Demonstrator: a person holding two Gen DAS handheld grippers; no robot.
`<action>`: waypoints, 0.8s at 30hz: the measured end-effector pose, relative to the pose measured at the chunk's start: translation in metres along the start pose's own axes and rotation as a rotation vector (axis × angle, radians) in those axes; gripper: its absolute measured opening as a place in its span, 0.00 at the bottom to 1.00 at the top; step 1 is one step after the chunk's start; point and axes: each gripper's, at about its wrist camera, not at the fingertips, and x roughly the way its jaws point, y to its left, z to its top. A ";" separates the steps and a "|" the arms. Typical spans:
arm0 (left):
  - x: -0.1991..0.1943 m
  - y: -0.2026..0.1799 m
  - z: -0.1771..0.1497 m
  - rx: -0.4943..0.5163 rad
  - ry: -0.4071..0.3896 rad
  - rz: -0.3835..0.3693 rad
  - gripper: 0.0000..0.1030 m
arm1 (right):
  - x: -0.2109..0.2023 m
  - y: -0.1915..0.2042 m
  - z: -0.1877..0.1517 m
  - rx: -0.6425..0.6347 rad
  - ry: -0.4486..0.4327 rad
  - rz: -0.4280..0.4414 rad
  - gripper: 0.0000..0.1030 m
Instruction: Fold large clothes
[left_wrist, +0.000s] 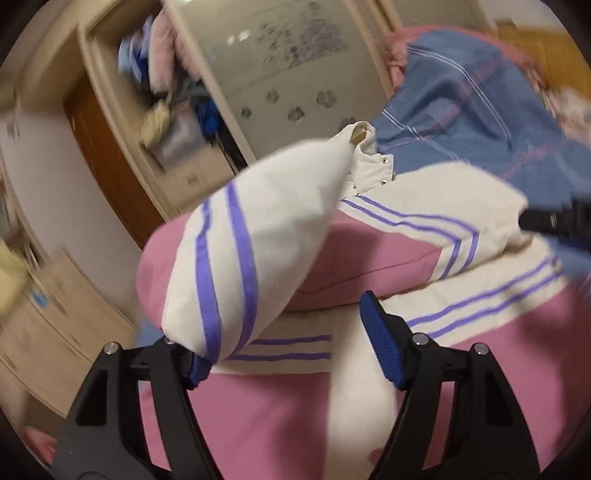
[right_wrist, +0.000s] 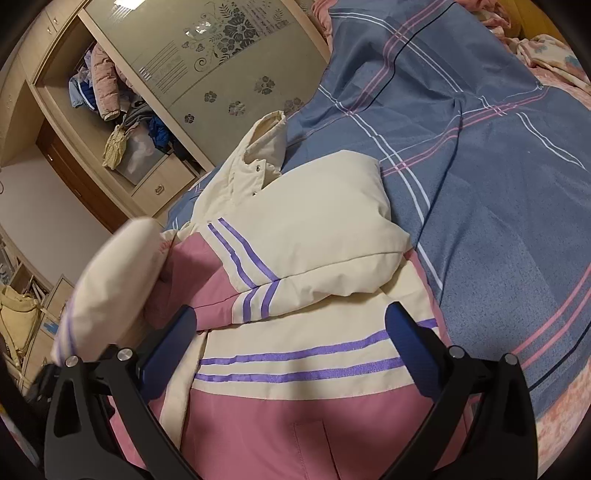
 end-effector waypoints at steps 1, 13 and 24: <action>-0.004 -0.006 -0.002 0.030 -0.019 0.015 0.78 | 0.000 0.000 -0.002 0.008 0.003 -0.004 0.99; -0.013 0.094 -0.024 -0.421 0.005 -0.304 0.87 | -0.029 0.055 -0.005 -0.266 -0.102 -0.141 0.99; 0.134 0.216 -0.071 -0.980 0.245 -0.402 0.51 | -0.029 0.124 -0.031 -0.500 -0.091 -0.130 0.99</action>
